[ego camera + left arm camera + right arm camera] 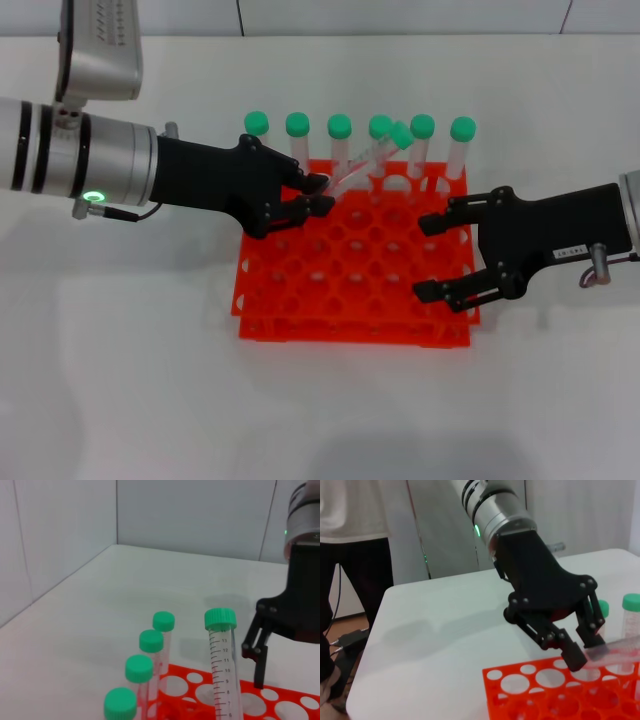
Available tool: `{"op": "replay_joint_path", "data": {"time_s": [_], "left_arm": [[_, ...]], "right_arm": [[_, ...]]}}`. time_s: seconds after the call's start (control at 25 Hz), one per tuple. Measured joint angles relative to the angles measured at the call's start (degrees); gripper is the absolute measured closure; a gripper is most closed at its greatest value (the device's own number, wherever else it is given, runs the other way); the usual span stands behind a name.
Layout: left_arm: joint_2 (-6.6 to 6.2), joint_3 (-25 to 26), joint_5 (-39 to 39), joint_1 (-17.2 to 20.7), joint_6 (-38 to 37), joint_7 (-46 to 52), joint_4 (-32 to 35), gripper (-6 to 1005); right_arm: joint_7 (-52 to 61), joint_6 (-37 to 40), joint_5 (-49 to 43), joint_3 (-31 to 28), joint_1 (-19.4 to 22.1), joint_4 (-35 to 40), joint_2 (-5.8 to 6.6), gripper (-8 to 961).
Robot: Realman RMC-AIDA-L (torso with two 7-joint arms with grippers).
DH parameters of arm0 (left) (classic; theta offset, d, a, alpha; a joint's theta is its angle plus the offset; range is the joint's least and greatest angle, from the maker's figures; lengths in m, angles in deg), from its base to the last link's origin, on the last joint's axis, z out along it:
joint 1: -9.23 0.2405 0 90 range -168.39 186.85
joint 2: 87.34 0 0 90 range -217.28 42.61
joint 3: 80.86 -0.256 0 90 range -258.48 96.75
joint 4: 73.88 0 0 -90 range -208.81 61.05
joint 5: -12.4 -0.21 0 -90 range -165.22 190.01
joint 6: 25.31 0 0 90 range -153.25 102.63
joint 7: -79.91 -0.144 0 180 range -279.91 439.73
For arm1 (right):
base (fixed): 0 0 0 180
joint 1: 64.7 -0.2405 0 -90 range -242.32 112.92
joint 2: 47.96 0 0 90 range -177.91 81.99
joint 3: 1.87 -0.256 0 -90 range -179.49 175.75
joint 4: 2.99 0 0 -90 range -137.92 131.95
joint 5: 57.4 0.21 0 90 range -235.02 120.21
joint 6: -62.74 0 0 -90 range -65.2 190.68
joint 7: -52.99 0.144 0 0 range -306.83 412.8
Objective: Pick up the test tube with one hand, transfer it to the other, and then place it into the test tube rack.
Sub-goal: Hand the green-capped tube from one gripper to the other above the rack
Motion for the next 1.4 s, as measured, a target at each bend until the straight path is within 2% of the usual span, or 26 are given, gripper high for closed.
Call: {"op": "replay_joint_path", "data": {"time_s": [0.16, 0.6, 0.8, 1.4], "left_arm": [[0.45, 0.18, 0.57, 0.54, 0.03, -2.33, 0.03, 801], [0.65, 0.19, 1.72, 1.23, 0.08, -4.02, -0.17, 801], [0.69, 0.18, 1.74, 1.38, 0.49, -4.18, -0.15, 801], [0.98, -0.03, 1.65, 1.43, 0.70, -4.75, 0.35, 802]], "right_arm": [[0.06, -0.81, 1.54, -0.04, -0.05, -0.21, -0.08, 163], [0.85, -5.26, 7.86, -2.03, 1.18, -2.24, -0.19, 165], [0.01, -7.25, 11.69, -3.25, 1.29, -5.90, -0.19, 166], [-6.31, -6.77, 24.69, -3.05, 0.69, -17.76, -0.48, 168]]}}
